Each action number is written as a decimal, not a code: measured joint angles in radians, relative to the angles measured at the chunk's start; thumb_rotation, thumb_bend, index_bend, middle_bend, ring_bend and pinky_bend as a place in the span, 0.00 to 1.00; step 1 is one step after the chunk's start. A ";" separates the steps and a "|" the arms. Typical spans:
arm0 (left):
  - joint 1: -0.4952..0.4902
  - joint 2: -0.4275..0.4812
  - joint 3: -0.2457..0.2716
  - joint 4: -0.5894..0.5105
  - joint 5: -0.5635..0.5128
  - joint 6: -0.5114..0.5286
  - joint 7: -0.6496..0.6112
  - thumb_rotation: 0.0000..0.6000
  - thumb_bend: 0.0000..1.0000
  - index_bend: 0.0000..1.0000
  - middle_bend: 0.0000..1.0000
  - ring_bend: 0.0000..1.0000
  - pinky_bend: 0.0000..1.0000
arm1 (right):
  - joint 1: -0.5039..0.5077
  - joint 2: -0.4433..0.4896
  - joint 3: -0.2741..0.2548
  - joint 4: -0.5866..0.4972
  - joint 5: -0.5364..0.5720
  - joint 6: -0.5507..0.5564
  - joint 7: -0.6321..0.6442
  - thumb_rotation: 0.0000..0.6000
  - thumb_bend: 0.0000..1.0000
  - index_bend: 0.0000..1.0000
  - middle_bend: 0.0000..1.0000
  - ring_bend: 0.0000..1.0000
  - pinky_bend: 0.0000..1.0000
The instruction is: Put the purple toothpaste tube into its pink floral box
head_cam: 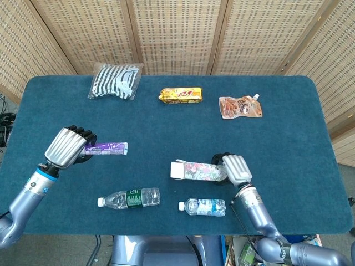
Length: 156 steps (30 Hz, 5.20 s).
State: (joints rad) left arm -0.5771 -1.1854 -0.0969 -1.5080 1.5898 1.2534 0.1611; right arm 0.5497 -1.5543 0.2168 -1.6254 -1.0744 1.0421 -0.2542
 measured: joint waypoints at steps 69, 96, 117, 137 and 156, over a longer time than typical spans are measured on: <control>-0.116 0.088 -0.100 -0.346 -0.259 -0.175 0.257 1.00 0.26 0.81 0.68 0.58 0.59 | 0.141 -0.033 0.125 -0.180 0.262 0.164 -0.196 1.00 0.09 0.57 0.46 0.36 0.42; -0.148 0.017 -0.100 -0.360 -0.304 -0.175 0.280 1.00 0.26 0.81 0.68 0.58 0.59 | 0.156 -0.025 0.108 -0.224 0.259 0.181 -0.192 1.00 0.09 0.57 0.46 0.36 0.42; -0.166 -0.054 -0.101 -0.350 -0.303 -0.144 0.314 1.00 0.26 0.81 0.68 0.58 0.59 | 0.162 -0.020 0.106 -0.257 0.253 0.194 -0.182 1.00 0.09 0.57 0.46 0.36 0.43; -0.212 -0.104 -0.140 -0.369 -0.287 -0.119 0.411 1.00 0.26 0.81 0.64 0.55 0.57 | 0.115 0.051 0.157 -0.339 0.303 0.143 0.007 1.00 0.09 0.57 0.46 0.36 0.43; -0.272 -0.068 -0.197 -0.451 -0.388 -0.119 0.542 1.00 0.26 0.64 0.37 0.32 0.38 | -0.026 0.183 0.240 -0.419 0.251 -0.075 0.569 1.00 0.09 0.57 0.46 0.36 0.44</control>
State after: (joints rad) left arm -0.8487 -1.2534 -0.2940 -1.9589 1.2023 1.1345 0.7030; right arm 0.5238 -1.3713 0.4568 -2.0444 -0.8235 0.9667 0.3149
